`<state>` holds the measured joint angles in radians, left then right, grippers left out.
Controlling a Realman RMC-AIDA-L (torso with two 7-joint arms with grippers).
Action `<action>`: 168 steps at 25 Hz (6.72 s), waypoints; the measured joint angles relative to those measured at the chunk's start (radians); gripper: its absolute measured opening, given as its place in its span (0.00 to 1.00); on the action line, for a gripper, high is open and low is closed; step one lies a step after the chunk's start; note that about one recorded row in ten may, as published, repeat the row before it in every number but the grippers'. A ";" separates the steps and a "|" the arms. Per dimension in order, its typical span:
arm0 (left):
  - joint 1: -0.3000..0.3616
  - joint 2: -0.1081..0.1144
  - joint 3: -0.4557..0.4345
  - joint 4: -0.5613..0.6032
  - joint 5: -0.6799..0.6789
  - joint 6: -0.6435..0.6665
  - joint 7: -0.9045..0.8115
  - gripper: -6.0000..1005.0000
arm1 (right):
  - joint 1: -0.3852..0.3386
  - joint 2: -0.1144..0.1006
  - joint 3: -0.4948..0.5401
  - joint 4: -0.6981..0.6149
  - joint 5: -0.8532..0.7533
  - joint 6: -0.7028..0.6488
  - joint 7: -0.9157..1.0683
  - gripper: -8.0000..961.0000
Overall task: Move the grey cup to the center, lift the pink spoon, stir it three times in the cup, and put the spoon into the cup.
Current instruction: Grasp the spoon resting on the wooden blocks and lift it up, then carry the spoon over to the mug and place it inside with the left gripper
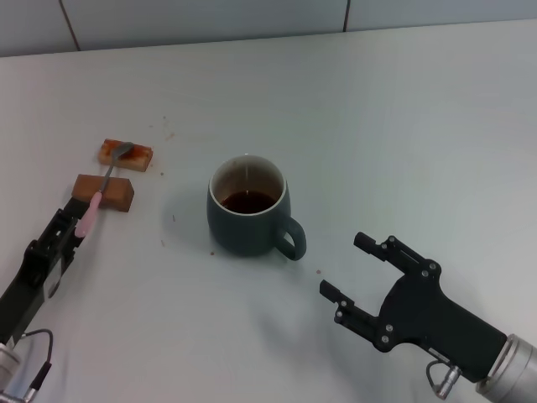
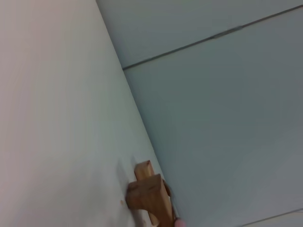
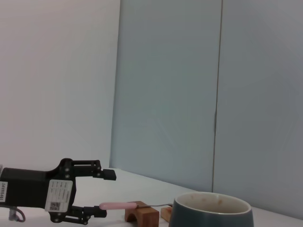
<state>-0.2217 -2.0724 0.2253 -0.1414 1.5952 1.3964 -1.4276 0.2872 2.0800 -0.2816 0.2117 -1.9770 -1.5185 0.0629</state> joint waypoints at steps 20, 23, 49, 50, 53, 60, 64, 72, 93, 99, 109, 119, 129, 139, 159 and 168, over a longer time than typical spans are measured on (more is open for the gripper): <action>-0.019 -0.002 -0.002 -0.017 0.000 -0.037 -0.012 0.77 | -0.005 0.000 -0.002 0.000 -0.005 0.000 0.000 0.76; -0.022 -0.003 -0.005 -0.022 0.000 -0.038 -0.012 0.77 | -0.005 0.000 -0.002 -0.001 -0.005 0.000 0.000 0.76; -0.056 -0.005 -0.033 -0.040 -0.008 -0.077 -0.033 0.77 | 0.001 0.000 -0.002 -0.009 -0.004 0.011 0.012 0.76; -0.057 -0.005 -0.033 -0.040 -0.008 -0.078 -0.035 0.77 | 0.001 0.000 -0.002 -0.009 -0.004 0.011 0.012 0.76; -0.065 -0.005 -0.034 -0.040 -0.007 -0.080 -0.040 0.77 | 0.003 0.000 0.000 -0.010 -0.004 0.012 0.012 0.76; -0.068 -0.005 -0.034 -0.042 -0.006 -0.086 -0.054 0.77 | 0.008 0.000 0.001 -0.024 -0.004 0.012 0.039 0.76; -0.071 -0.005 -0.040 -0.049 -0.007 -0.100 -0.055 0.77 | 0.013 0.000 -0.001 -0.026 -0.004 0.012 0.040 0.76; -0.079 -0.005 -0.051 -0.054 -0.008 -0.109 -0.061 0.77 | 0.020 0.000 -0.002 -0.036 -0.004 0.012 0.057 0.76; -0.076 -0.005 -0.065 -0.065 -0.008 -0.133 -0.078 0.56 | 0.030 0.000 -0.002 -0.041 -0.005 0.021 0.061 0.76; -0.076 -0.005 -0.074 -0.066 -0.008 -0.133 -0.079 0.45 | 0.031 0.000 -0.002 -0.047 -0.005 0.023 0.076 0.76; -0.076 -0.005 -0.075 -0.066 -0.008 -0.133 -0.083 0.40 | 0.036 0.000 -0.002 -0.048 -0.005 0.023 0.078 0.76; -0.075 -0.005 -0.075 -0.066 -0.008 -0.144 -0.094 0.40 | 0.038 0.000 -0.002 -0.048 -0.006 0.024 0.078 0.76; -0.083 -0.005 -0.075 -0.066 -0.005 -0.145 -0.093 0.20 | 0.038 0.000 -0.002 -0.048 -0.006 0.025 0.080 0.76; -0.083 -0.004 -0.072 -0.053 -0.001 -0.104 -0.078 0.14 | 0.041 -0.002 -0.002 -0.052 -0.006 0.025 0.098 0.76; -0.229 0.042 0.389 1.124 0.266 0.219 -0.164 0.14 | 0.038 -0.002 0.004 -0.065 -0.006 -0.007 0.099 0.76; -0.265 0.026 0.547 1.553 0.494 0.362 -0.155 0.14 | 0.037 -0.002 0.006 -0.068 -0.002 -0.014 0.100 0.76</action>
<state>-0.4864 -2.0459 0.7728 1.4113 2.0890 1.7581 -1.5824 0.3237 2.0785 -0.2760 0.1438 -1.9791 -1.5326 0.1626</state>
